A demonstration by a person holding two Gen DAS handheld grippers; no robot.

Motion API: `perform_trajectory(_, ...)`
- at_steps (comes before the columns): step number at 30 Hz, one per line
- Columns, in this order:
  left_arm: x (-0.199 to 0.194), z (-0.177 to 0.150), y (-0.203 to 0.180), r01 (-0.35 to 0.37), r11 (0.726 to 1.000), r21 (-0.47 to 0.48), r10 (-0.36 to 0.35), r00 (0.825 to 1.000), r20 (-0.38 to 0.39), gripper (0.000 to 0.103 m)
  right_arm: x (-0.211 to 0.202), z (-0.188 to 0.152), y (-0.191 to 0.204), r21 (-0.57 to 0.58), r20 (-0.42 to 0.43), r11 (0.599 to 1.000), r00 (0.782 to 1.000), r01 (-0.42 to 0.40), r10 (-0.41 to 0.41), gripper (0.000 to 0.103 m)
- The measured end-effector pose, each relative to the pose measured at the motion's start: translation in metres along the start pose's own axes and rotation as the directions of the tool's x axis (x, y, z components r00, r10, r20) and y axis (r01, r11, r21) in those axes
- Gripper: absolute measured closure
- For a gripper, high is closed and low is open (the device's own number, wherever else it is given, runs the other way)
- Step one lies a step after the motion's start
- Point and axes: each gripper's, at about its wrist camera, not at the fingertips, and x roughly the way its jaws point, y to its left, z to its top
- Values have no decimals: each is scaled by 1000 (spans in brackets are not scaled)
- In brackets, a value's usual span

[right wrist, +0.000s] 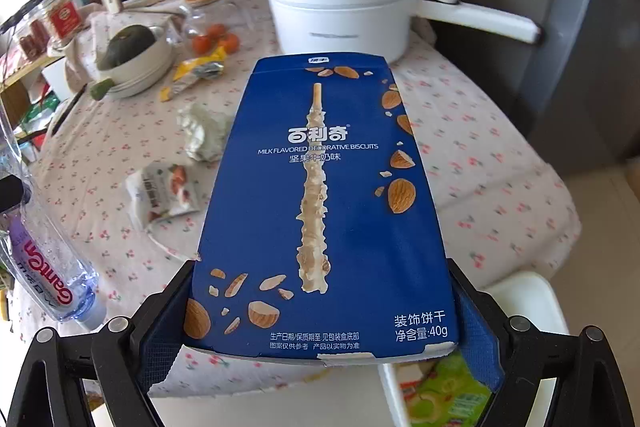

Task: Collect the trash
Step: 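Carry the bottle over the white bin and open the left gripper while the right drops the biscuit box in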

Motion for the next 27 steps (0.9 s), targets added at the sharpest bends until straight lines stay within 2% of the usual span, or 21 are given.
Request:
perform_trajectory(4, 31, -8, -45, 80, 995, 55, -77, 996, -46, 38, -9, -27, -46, 82, -27, 995, 998, 55, -53, 9)
perform_trajectory(8, 65, -21, -91, 137, 983, 123, -126, 988, -92, 38, -5, -51, -87, 173, -112, 984, 993, 54, -35, 9)
perform_trajectory(11, 92, -34, -120, 188, 971, 150, -171, 978, -117, 38, -12, -63, -108, 188, -123, 980, 991, 64, -42, 9)
perform_trajectory(15, 128, -52, -148, 215, 959, 185, -188, 970, -153, 38, -9, -81, -129, 205, -174, 975, 984, 85, -49, 9)
perform_trajectory(21, 174, -67, -161, 216, 956, 201, -179, 966, -187, 38, 12, -106, -158, 248, -309, 964, 951, 99, -18, 9)
perform_trajectory(27, 209, -76, -176, 219, 951, 219, -175, 963, -205, 38, 35, -127, -180, 282, -436, 950, 900, 136, 0, 9)
